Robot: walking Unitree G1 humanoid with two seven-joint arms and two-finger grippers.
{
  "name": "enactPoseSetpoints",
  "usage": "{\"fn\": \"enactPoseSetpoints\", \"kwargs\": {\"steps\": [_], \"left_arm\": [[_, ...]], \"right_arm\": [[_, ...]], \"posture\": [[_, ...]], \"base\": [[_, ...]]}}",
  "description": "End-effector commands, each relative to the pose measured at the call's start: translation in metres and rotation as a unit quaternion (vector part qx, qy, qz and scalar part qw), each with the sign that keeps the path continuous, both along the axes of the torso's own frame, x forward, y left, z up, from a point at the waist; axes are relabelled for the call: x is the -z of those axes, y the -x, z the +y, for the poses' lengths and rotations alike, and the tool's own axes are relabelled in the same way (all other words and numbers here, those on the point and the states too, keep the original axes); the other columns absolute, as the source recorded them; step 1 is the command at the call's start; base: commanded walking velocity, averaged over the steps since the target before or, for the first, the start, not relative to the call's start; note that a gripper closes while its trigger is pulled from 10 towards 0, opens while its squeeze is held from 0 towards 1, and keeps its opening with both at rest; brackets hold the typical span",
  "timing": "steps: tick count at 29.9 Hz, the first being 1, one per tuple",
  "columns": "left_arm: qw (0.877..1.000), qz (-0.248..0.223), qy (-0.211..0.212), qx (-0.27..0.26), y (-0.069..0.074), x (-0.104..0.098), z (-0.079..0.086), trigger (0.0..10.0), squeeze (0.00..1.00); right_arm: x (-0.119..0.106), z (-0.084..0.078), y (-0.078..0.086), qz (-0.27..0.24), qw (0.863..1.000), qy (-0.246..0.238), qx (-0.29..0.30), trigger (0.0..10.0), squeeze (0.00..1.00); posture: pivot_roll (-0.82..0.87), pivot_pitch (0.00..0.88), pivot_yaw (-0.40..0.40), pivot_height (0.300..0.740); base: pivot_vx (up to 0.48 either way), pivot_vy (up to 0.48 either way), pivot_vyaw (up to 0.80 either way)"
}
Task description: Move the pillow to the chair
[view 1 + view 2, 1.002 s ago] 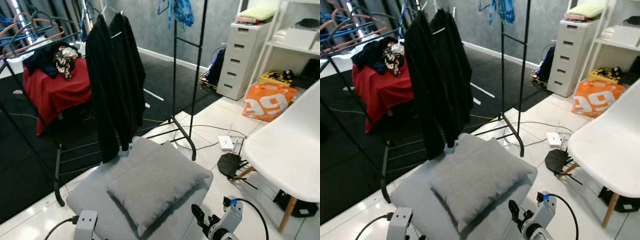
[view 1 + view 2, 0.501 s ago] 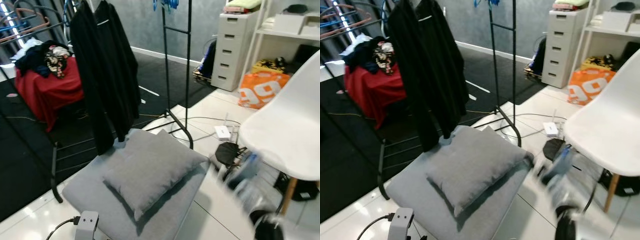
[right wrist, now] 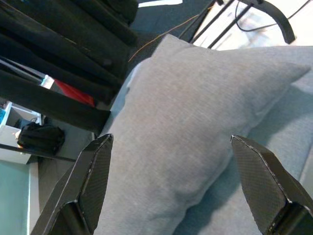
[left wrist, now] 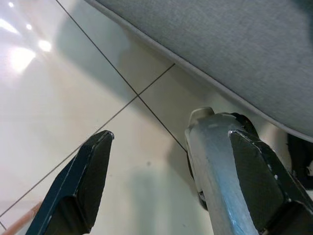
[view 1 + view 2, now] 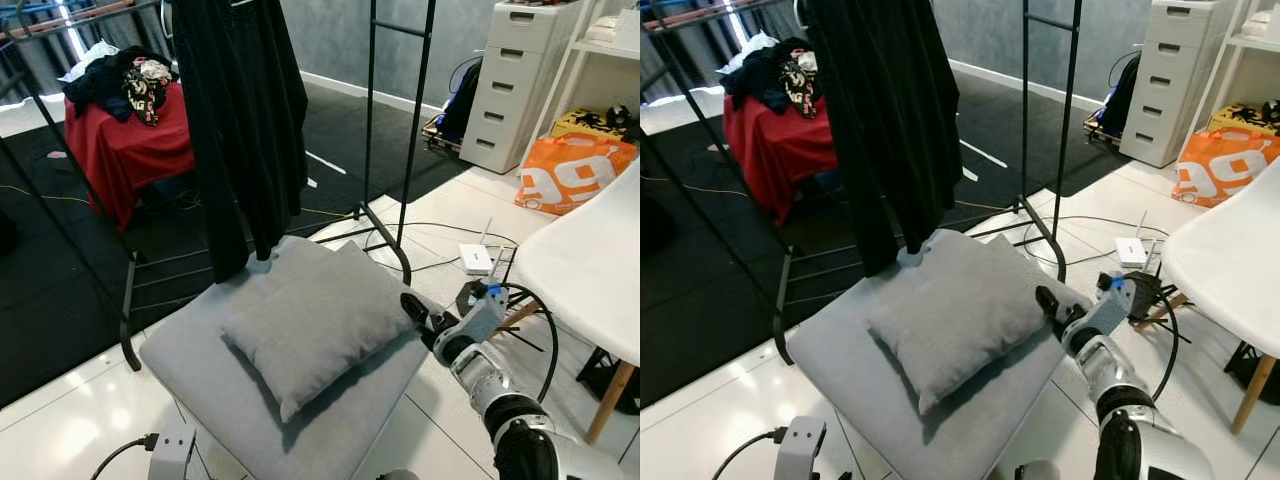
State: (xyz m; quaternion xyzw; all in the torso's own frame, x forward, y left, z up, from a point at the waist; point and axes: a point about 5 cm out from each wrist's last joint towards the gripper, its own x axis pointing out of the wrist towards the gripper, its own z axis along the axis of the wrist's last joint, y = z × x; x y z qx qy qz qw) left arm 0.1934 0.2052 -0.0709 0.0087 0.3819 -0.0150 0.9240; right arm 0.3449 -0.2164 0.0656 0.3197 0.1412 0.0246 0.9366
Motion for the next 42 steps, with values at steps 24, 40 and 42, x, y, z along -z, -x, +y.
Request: {"fn": "enactPoseSetpoints", "kwargs": {"steps": [24, 40, 42], "left_arm": [[0.964, -0.227, -0.002, -0.140, -0.059, -0.074, 0.070, 10.0, 0.00], [0.952, -0.278, -0.026, -0.123, -0.049, -0.099, 0.096, 10.0, 0.00], [0.951, -0.283, -0.031, -0.122, -0.046, -0.102, 0.099, 10.0, 0.00]], "right_arm": [[0.007, 0.027, 0.002, 0.006, 0.993, -0.106, -0.044, 10.0, 0.00], [-0.009, 0.054, -0.006, -0.049, 0.977, -0.178, -0.110, 10.0, 0.00], [-0.012, 0.056, -0.009, -0.052, 0.976, -0.180, -0.108, 10.0, 0.00]], "posture": [[-0.11, 0.156, 0.092, 0.472], [0.02, 0.218, 0.128, 0.412], [0.03, 0.225, 0.134, 0.407]], "base": [[0.000, 0.000, 0.00], [0.000, 0.000, 0.00], [0.000, 0.000, 0.00]]}}
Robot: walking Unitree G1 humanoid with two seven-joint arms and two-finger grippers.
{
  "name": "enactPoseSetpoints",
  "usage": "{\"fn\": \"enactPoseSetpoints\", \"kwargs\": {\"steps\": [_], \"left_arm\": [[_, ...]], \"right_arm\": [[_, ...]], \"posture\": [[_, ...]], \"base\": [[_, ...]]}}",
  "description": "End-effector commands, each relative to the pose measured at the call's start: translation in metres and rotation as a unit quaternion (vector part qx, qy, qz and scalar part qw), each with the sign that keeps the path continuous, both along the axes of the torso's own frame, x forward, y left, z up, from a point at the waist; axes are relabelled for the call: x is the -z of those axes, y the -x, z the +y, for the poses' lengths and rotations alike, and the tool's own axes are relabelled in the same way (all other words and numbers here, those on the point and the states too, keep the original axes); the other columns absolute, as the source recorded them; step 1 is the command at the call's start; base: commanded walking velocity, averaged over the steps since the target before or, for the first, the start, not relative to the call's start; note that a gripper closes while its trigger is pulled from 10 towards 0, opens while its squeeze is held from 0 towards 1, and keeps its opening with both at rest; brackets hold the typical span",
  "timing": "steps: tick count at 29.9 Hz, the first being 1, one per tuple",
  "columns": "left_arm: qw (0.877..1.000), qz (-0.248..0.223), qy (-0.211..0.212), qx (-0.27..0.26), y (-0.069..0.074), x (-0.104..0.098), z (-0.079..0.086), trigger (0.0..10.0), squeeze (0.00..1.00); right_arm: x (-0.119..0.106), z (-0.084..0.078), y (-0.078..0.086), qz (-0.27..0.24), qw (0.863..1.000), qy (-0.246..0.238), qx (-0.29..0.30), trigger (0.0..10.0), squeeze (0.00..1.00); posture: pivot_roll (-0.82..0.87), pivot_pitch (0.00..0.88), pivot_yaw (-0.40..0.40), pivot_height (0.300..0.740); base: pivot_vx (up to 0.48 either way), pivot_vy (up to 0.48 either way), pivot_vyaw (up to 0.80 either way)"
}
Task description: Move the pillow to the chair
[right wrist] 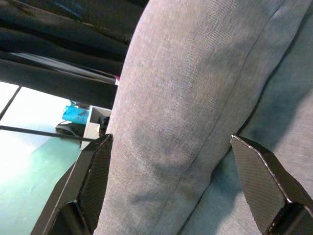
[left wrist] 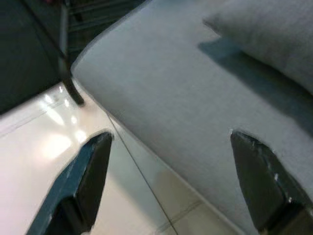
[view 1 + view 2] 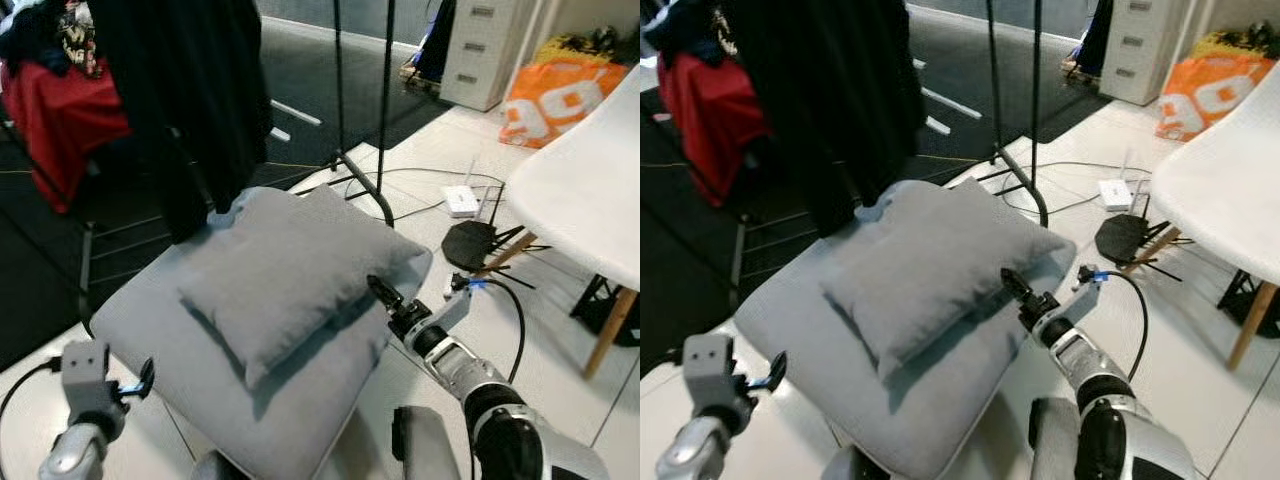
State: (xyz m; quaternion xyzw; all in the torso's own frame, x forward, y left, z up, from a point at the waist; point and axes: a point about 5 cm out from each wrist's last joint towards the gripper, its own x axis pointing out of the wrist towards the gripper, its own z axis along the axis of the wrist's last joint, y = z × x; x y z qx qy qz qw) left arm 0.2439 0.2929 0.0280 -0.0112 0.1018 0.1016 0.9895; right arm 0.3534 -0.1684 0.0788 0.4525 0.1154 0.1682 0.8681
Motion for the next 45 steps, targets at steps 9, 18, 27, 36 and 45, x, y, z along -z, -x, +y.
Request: {"fn": "enactPoseSetpoints", "kwargs": {"steps": [9, 18, 27, 36, 45], "left_arm": [[0.999, -0.016, -0.034, -0.010, 0.024, -0.027, 0.029, 10.0, 0.00], [0.998, -0.014, -0.062, -0.012, 0.045, -0.047, 0.040, 10.0, 0.00], [0.996, 0.008, -0.087, -0.007, 0.066, -0.063, 0.048, 10.0, 0.00], [0.996, 0.022, -0.090, 0.002, 0.070, -0.068, 0.048, 10.0, 0.00], [0.996, 0.048, -0.078, 0.004, 0.074, -0.059, 0.042, 10.0, 0.00]], "right_arm": [[-0.009, 0.011, -0.009, 0.005, 1.000, -0.019, 0.025, 10.0, 0.00], [-0.016, 0.005, -0.015, 0.003, 0.999, -0.011, 0.048, 10.0, 0.00], [-0.030, 0.019, -0.019, -0.041, 0.998, -0.053, 0.006, 10.0, 0.00], [-0.036, 0.043, -0.018, -0.072, 0.992, -0.085, -0.062, 10.0, 0.00], [-0.043, 0.034, -0.022, -0.084, 0.992, -0.094, -0.029, 0.0, 0.00]], "posture": [[0.09, 0.282, 0.160, 0.377], [0.16, 0.349, 0.194, 0.332], [0.21, 0.391, 0.230, 0.332], [0.23, 0.409, 0.249, 0.332], [0.20, 0.395, 0.238, 0.332]], "base": [[0.000, 0.000, 0.00], [0.000, 0.000, 0.00], [0.000, 0.000, 0.00], [0.000, 0.000, 0.00], [0.000, 0.000, 0.00]]}}
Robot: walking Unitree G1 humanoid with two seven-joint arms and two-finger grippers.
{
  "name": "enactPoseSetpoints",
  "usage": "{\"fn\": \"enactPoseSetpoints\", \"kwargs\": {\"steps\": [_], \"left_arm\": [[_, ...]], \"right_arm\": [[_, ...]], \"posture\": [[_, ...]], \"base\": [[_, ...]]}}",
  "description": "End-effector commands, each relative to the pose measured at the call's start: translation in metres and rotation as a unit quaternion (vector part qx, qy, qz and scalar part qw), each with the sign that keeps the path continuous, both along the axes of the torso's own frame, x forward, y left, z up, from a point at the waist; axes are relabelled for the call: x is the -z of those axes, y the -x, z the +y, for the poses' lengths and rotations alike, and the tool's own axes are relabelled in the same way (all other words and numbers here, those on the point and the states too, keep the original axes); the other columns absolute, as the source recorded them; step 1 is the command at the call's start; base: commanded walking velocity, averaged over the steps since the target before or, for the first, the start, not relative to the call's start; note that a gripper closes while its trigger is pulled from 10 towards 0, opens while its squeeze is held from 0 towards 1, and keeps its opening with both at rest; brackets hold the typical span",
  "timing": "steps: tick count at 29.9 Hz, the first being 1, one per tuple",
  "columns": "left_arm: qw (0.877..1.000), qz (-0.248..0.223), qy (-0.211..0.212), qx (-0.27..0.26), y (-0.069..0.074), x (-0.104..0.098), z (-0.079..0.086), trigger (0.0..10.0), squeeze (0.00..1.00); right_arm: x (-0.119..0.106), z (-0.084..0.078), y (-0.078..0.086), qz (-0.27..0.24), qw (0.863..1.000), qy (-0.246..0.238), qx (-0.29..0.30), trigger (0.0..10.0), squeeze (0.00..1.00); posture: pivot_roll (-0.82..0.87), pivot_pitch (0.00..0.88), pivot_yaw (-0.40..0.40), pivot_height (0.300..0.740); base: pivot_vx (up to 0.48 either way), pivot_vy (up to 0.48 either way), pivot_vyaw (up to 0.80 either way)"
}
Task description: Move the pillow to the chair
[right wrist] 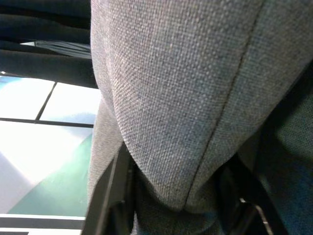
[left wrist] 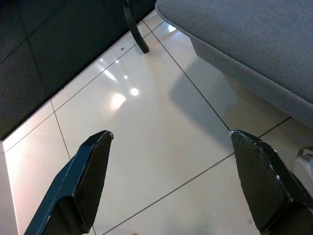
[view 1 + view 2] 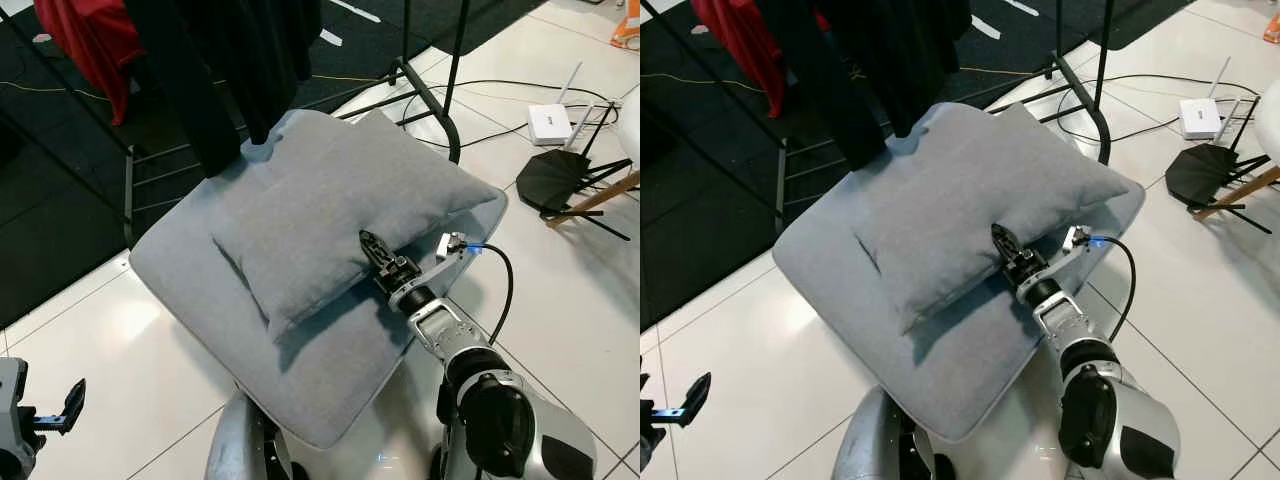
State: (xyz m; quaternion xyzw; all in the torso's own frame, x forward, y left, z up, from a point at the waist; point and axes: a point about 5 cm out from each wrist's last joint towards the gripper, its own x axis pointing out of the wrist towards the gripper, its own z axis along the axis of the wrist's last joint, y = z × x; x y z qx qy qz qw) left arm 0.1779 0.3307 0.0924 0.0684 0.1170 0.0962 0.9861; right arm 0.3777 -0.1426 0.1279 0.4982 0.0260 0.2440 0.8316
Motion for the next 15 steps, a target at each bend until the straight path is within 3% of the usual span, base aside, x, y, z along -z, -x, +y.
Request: {"fn": "enactPoseSetpoints", "kwargs": {"steps": [1, 3, 8, 10, 15], "left_arm": [[1.000, 0.024, -0.002, -0.011, 0.008, 0.005, 0.004, 10.0, 0.00], [1.000, 0.028, 0.002, -0.013, 0.008, 0.009, 0.004, 10.0, 0.00], [0.999, 0.031, 0.006, -0.014, 0.007, 0.013, 0.003, 10.0, 0.00], [0.999, 0.029, 0.010, -0.018, 0.007, 0.014, 0.003, 10.0, 0.00], [0.999, 0.023, 0.018, -0.022, -0.002, 0.019, 0.000, 10.0, 0.00]], "right_arm": [[0.006, 0.008, 0.002, 0.016, 1.000, -0.013, -0.005, 0.0, 0.00], [0.002, 0.000, 0.001, 0.002, 1.000, -0.015, 0.007, 0.0, 0.00], [-0.003, -0.001, 0.000, -0.031, 0.998, 0.048, -0.004, 0.0, 0.00], [-0.003, 0.001, -0.002, -0.033, 0.995, 0.098, -0.005, 0.0, 0.00], [-0.016, 0.000, -0.007, -0.055, 0.992, 0.113, -0.001, 0.0, 0.00]], "posture": [[0.20, 0.395, 0.238, 0.332], [0.20, 0.389, 0.236, 0.332], [0.19, 0.374, 0.227, 0.332], [0.18, 0.365, 0.220, 0.332], [0.15, 0.338, 0.197, 0.332]], "base": [[0.000, 0.000, 0.00], [0.000, 0.000, 0.00], [0.000, 0.000, 0.00], [0.000, 0.000, 0.00], [0.000, 0.000, 0.00]]}}
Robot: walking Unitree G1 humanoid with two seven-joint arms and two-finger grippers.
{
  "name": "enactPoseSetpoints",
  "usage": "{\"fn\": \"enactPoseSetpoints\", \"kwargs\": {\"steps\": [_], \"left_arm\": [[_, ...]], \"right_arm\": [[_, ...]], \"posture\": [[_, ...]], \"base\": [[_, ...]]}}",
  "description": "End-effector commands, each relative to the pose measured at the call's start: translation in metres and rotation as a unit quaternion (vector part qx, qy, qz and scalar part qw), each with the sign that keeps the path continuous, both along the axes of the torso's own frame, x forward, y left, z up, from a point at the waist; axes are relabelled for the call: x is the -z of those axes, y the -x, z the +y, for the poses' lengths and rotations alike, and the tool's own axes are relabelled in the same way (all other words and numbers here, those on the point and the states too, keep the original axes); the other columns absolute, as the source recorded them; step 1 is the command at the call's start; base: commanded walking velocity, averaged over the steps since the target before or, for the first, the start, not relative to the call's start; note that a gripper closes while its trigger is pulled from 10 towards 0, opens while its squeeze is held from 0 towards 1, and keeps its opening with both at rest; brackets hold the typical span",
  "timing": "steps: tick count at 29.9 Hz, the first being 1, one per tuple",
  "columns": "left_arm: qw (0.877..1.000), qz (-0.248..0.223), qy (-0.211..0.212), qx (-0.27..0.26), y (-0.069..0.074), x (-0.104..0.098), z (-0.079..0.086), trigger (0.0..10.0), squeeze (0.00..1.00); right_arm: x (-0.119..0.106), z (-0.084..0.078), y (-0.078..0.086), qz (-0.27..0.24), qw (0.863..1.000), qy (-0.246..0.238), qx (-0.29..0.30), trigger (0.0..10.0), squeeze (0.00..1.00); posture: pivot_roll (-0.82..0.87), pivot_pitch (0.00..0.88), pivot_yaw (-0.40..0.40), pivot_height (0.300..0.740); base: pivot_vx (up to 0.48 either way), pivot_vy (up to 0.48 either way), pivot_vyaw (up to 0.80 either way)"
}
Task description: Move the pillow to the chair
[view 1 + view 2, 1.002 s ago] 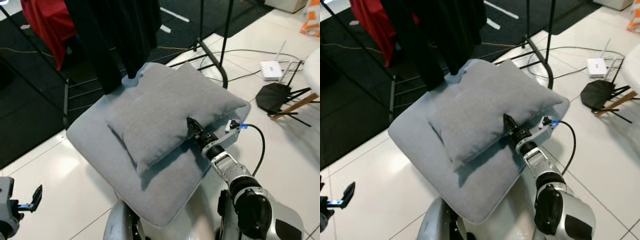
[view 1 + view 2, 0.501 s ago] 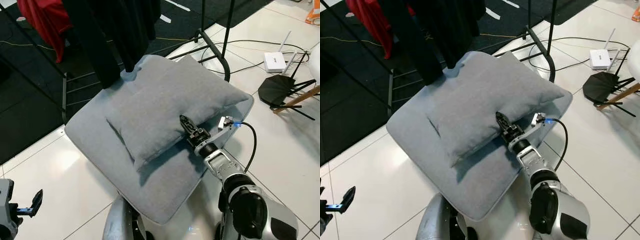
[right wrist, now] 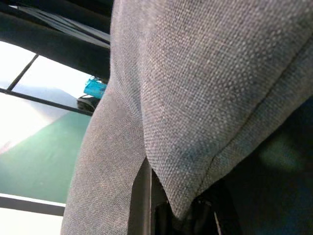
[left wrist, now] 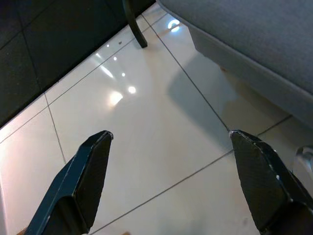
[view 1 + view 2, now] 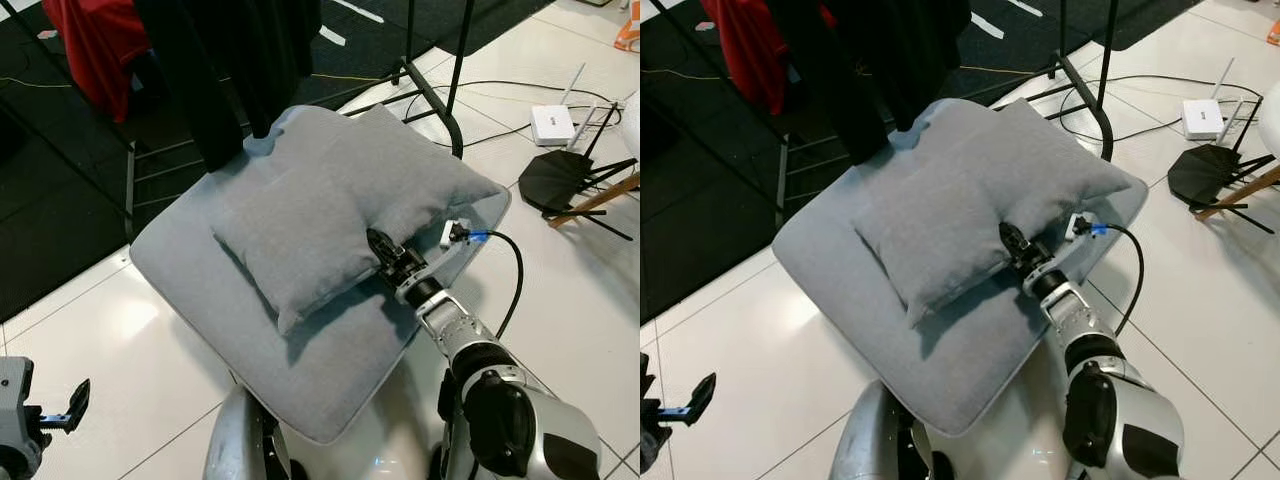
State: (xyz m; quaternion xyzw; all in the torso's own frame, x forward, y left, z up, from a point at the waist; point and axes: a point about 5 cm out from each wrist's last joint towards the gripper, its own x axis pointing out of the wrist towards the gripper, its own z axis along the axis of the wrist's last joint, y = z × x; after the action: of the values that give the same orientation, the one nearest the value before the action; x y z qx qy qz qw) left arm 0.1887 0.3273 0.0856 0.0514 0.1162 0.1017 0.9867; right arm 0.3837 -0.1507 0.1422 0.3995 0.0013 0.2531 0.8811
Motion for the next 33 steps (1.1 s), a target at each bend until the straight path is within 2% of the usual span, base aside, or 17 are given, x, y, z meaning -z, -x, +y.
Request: {"fn": "enactPoseSetpoints", "kwargs": {"steps": [1, 5, 6, 8, 10, 13, 19, 24, 26, 33], "left_arm": [[1.000, 0.024, 0.005, -0.015, 0.007, 0.013, 0.002, 10.0, 0.00], [1.000, 0.021, 0.009, -0.016, 0.003, 0.015, 0.000, 10.0, 0.00], [0.999, 0.017, 0.021, -0.019, -0.005, 0.020, -0.004, 10.0, 0.00], [0.998, 0.019, 0.049, -0.031, -0.026, 0.031, -0.016, 10.0, 0.00], [0.996, 0.035, 0.067, -0.045, -0.042, 0.040, -0.023, 10.0, 0.00], [0.996, 0.039, 0.072, -0.046, -0.051, 0.042, -0.027, 10.0, 0.00], [0.993, 0.056, 0.092, -0.043, -0.076, 0.051, -0.043, 10.0, 0.00], [0.992, 0.057, 0.100, -0.044, -0.080, 0.055, -0.047, 10.0, 0.00], [0.991, 0.063, 0.112, -0.041, -0.084, 0.062, -0.056, 10.0, 0.00], [0.988, 0.074, 0.131, -0.038, -0.087, 0.071, -0.069, 10.0, 0.00]], "right_arm": [[-0.005, 0.009, -0.002, -0.009, 1.000, 0.015, -0.020, 0.0, 0.00], [-0.009, 0.009, -0.003, -0.014, 0.999, 0.019, -0.027, 0.0, 0.00], [-0.017, 0.002, -0.005, -0.033, 0.999, 0.012, -0.020, 0.0, 0.00], [-0.030, -0.015, -0.007, -0.059, 0.998, 0.010, -0.002, 0.0, 0.00], [-0.033, -0.028, -0.007, -0.063, 0.998, 0.016, 0.012, 0.0, 0.00], [-0.033, -0.036, -0.006, -0.060, 0.998, 0.025, 0.022, 0.0, 0.00], [-0.033, -0.057, -0.003, -0.052, 0.997, 0.029, 0.057, 0.0, 0.00], [-0.031, -0.058, -0.003, -0.045, 0.997, 0.032, 0.058, 0.0, 0.00], [-0.023, -0.055, -0.002, -0.025, 0.997, 0.048, 0.057, 0.0, 0.00], [-0.011, -0.050, 0.000, 0.001, 0.996, 0.067, 0.053, 0.0, 0.00]], "posture": [[0.14, 0.330, 0.190, 0.332], [0.12, 0.322, 0.183, 0.332], [0.05, 0.275, 0.147, 0.337], [0.00, 0.240, 0.120, 0.347], [-0.04, 0.220, 0.107, 0.357], [-0.04, 0.217, 0.105, 0.367], [-0.12, 0.144, 0.060, 0.397], [-0.12, 0.141, 0.057, 0.407], [-0.15, 0.115, 0.038, 0.417], [-0.16, 0.096, 0.030, 0.437]], "base": [[0.000, 0.000, 0.00], [0.000, 0.000, 0.00], [0.000, 0.000, 0.00], [0.000, 0.000, 0.00], [0.000, 0.000, 0.00], [0.000, 0.000, 0.00], [0.000, 0.000, 0.00], [0.000, 0.000, 0.00], [0.000, 0.000, 0.00], [0.000, 0.000, 0.00]]}}
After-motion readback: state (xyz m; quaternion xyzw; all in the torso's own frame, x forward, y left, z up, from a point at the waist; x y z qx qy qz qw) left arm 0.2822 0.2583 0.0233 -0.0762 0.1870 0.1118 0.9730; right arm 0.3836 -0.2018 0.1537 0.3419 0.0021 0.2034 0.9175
